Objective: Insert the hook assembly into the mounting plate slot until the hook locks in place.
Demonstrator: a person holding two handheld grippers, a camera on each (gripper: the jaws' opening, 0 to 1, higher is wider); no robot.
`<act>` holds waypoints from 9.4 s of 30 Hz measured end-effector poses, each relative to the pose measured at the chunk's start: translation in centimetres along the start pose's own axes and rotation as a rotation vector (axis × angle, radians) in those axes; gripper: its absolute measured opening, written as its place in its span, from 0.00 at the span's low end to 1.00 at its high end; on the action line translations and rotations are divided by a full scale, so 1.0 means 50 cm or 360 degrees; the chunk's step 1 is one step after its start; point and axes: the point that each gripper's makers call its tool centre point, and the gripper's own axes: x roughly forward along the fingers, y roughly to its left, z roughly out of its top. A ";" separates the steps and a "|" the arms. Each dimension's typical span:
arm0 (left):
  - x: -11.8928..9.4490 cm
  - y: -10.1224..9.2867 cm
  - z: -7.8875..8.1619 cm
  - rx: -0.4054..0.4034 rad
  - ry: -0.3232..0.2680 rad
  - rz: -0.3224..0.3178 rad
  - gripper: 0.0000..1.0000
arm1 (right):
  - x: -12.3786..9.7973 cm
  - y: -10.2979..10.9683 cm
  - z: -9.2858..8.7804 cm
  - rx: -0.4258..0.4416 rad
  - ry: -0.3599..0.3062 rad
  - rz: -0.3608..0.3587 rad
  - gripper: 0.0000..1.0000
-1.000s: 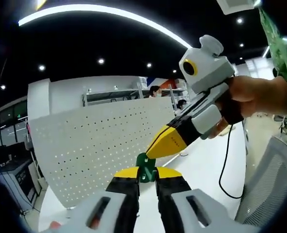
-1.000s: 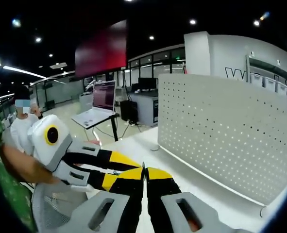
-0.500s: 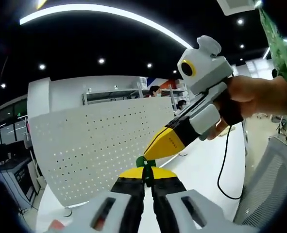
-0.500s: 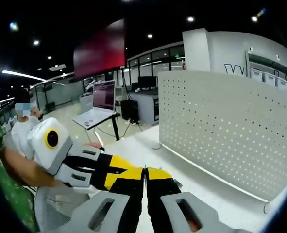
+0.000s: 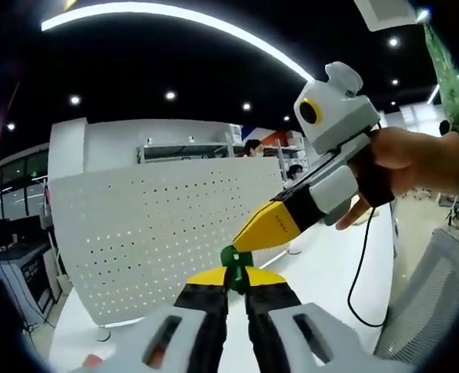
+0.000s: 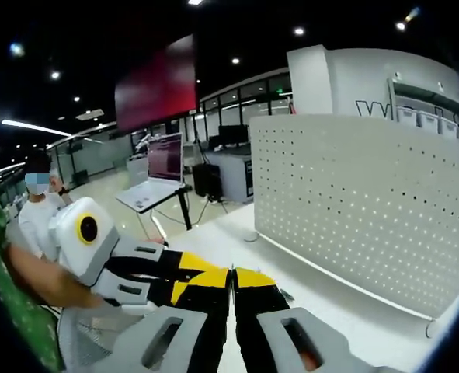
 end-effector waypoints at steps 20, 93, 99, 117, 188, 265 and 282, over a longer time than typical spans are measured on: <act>-0.004 -0.006 -0.009 -0.0022 0.0017 0.0004 0.03 | 0.003 0.000 -0.005 0.0023 0.0008 0.0002 0.00; -0.021 0.299 0.115 -0.0080 -0.0003 0.0531 0.04 | -0.193 -0.133 0.066 -0.0040 -0.0465 -0.0011 0.94; -0.014 0.386 0.145 -0.0078 -0.0033 0.0663 0.04 | -0.188 -0.132 0.069 -0.0044 -0.0454 0.0040 0.93; 0.078 0.527 0.146 -0.0136 0.0021 0.0837 0.04 | -0.173 -0.179 0.084 -0.0036 -0.0446 0.0011 0.94; 0.171 0.650 0.136 0.0059 0.0128 0.0926 0.03 | -0.136 -0.201 0.056 -0.0007 -0.0314 -0.0002 0.90; 0.179 0.646 0.128 0.0373 0.0213 0.0968 0.03 | -0.124 -0.205 0.039 -0.0023 -0.0250 -0.0008 0.89; 0.171 0.646 0.140 0.0301 0.0095 0.0976 0.03 | -0.120 -0.208 0.040 -0.0031 -0.0240 -0.0005 0.89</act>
